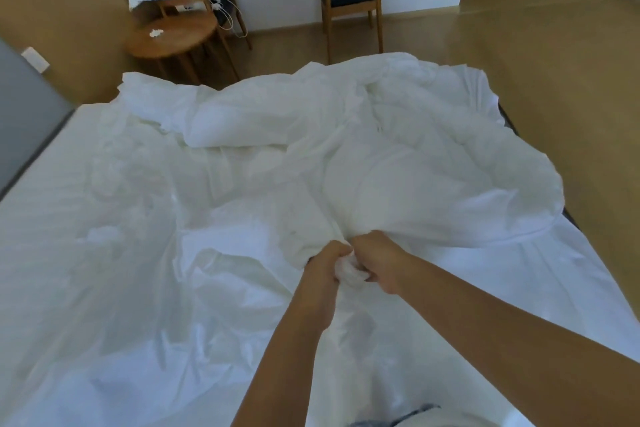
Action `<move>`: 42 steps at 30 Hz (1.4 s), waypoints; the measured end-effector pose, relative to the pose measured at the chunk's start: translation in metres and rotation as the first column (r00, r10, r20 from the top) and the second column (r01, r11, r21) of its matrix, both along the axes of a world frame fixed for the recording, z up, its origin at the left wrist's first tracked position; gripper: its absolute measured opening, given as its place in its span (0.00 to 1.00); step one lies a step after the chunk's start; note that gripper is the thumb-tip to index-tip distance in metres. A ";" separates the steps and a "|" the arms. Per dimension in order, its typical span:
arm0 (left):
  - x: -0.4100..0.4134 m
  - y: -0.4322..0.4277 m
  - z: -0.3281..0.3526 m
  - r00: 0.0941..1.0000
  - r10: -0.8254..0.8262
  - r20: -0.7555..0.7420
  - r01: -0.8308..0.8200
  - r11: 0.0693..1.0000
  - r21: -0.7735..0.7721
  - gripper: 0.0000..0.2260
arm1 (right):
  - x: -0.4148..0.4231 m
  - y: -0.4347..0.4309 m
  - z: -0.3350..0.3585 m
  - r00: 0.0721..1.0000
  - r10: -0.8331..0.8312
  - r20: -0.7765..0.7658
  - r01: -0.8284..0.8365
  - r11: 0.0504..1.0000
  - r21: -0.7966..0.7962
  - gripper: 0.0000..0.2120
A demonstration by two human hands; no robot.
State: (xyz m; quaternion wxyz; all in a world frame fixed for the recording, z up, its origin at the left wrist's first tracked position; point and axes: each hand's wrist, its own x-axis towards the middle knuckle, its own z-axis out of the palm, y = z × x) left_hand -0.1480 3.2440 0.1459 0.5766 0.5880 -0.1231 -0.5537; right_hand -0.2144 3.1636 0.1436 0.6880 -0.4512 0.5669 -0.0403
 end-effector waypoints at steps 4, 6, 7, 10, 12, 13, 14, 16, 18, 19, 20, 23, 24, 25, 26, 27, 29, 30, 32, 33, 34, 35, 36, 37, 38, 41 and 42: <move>0.009 0.006 0.010 0.983 -0.150 0.102 0.144 0.988 0.062 0.02 | -0.009 0.003 0.002 0.997 0.026 0.067 -0.025 1.000 -0.008 0.10; 0.015 0.005 0.006 0.921 -0.263 0.287 0.229 0.962 0.147 0.07 | -0.014 0.001 0.002 0.989 0.070 0.131 -0.063 0.996 -0.058 0.09; 0.016 0.004 0.006 0.906 -0.272 0.323 0.236 0.961 0.146 0.08 | -0.017 0.001 0.003 0.977 0.108 0.186 -0.094 0.992 -0.081 0.09; 0.017 0.002 0.004 0.928 -0.213 0.305 0.206 0.977 0.054 0.06 | -0.029 -0.006 0.005 0.931 0.154 0.332 -0.136 0.988 -0.075 0.10; 0.019 -0.003 0.004 0.942 -0.187 0.279 0.187 0.982 0.028 0.07 | -0.034 -0.012 0.002 0.911 0.108 0.397 -0.114 0.993 -0.008 0.13; 0.020 -0.006 0.005 0.947 -0.171 0.271 0.167 0.985 0.037 0.08 | -0.036 -0.014 0.003 0.894 0.074 0.442 -0.109 0.993 0.053 0.16; 0.022 -0.010 0.007 0.949 -0.158 0.271 0.148 0.987 0.057 0.09 | -0.037 -0.015 0.003 0.869 0.048 0.492 -0.115 0.988 0.107 0.17; 0.025 -0.020 0.011 0.944 -0.182 0.275 0.153 0.980 0.124 0.10 | -0.040 -0.018 0.002 0.837 0.073 0.543 -0.168 0.978 0.127 0.21; 0.032 -0.028 0.016 0.905 -0.309 0.291 0.252 0.943 0.218 0.12 | -0.043 -0.017 0.002 0.858 0.255 0.446 -0.283 0.959 -0.003 0.23; 0.036 -0.032 0.020 0.867 -0.396 0.301 0.322 0.908 0.267 0.13 | -0.044 -0.017 0.000 0.871 0.338 0.356 -0.333 0.940 -0.077 0.23; 0.042 -0.036 0.023 0.821 -0.479 0.311 0.388 0.867 0.312 0.14 | -0.045 -0.017 -0.003 0.888 0.362 0.282 -0.343 0.932 -0.118 0.22; 0.058 -0.046 0.031 0.712 -0.620 0.330 0.498 0.777 0.384 0.14 | -0.049 -0.022 -0.012 0.928 0.217 0.303 -0.214 0.976 -0.042 0.21; 0.061 -0.048 0.030 0.708 -0.626 0.328 0.515 0.775 0.366 0.12 | -0.050 -0.025 -0.014 0.929 0.146 0.339 -0.166 0.986 0.029 0.22; 0.063 -0.048 0.027 0.727 -0.608 0.319 0.516 0.790 0.330 0.10 | -0.051 -0.027 -0.015 0.927 0.089 0.363 -0.132 0.987 0.095 0.24; 0.063 -0.048 0.022 0.767 -0.564 0.306 0.490 0.822 0.290 0.09 | -0.052 -0.028 -0.015 0.927 0.051 0.372 -0.112 0.983 0.145 0.24; 0.060 -0.047 0.016 0.814 -0.504 0.289 0.441 0.860 0.257 0.09 | -0.052 -0.028 -0.014 0.932 0.030 0.362 -0.099 0.980 0.172 0.25; 0.049 -0.043 0.001 0.878 -0.410 0.248 0.349 0.902 0.254 0.10 | -0.052 -0.029 -0.016 0.947 0.024 0.319 -0.084 0.981 0.177 0.27; 0.043 -0.041 -0.004 0.889 -0.403 0.217 0.337 0.897 0.287 0.12 | -0.051 -0.030 -0.017 0.952 0.026 0.305 -0.083 0.981 0.173 0.29; 0.034 -0.038 -0.009 0.890 -0.445 0.104 0.385 0.853 0.353 0.20 | -0.052 -0.030 -0.020 0.952 0.065 0.298 -0.117 0.980 0.162 0.33; 0.033 -0.038 -0.010 0.887 -0.459 0.040 0.417 0.837 0.355 0.23 | -0.052 -0.030 -0.020 0.948 0.091 0.305 -0.143 0.978 0.154 0.34; 0.032 -0.040 -0.010 0.886 -0.463 -0.005 0.437 0.832 0.341 0.25 | -0.052 -0.032 -0.018 0.942 0.109 0.317 -0.162 0.976 0.146 0.33; 0.031 -0.042 -0.009 0.892 -0.452 -0.023 0.434 0.840 0.324 0.25 | -0.052 -0.033 -0.017 0.937 0.114 0.330 -0.170 0.975 0.146 0.33; 0.029 -0.045 -0.008 0.904 -0.426 -0.015 0.409 0.858 0.311 0.25 | -0.053 -0.035 -0.016 0.934 0.112 0.339 -0.172 0.974 0.151 0.32; 0.027 -0.048 -0.009 0.918 -0.395 0.014 0.373 0.878 0.299 0.23 | -0.053 -0.037 -0.014 0.932 0.109 0.346 -0.171 0.973 0.155 0.31; 0.024 -0.051 -0.009 0.929 -0.367 0.054 0.337 0.896 0.290 0.21 | -0.054 -0.038 -0.012 0.932 0.111 0.346 -0.172 0.974 0.151 0.31; 0.019 -0.056 -0.011 0.959 -0.265 0.105 0.232 0.940 0.251 0.14 | -0.057 -0.040 -0.007 0.956 0.132 0.263 -0.157 0.985 0.075 0.30; 0.020 -0.056 -0.011 0.968 -0.223 0.115 0.193 0.955 0.226 0.12 | -0.057 -0.040 -0.004 0.969 0.135 0.208 -0.142 0.990 0.018 0.30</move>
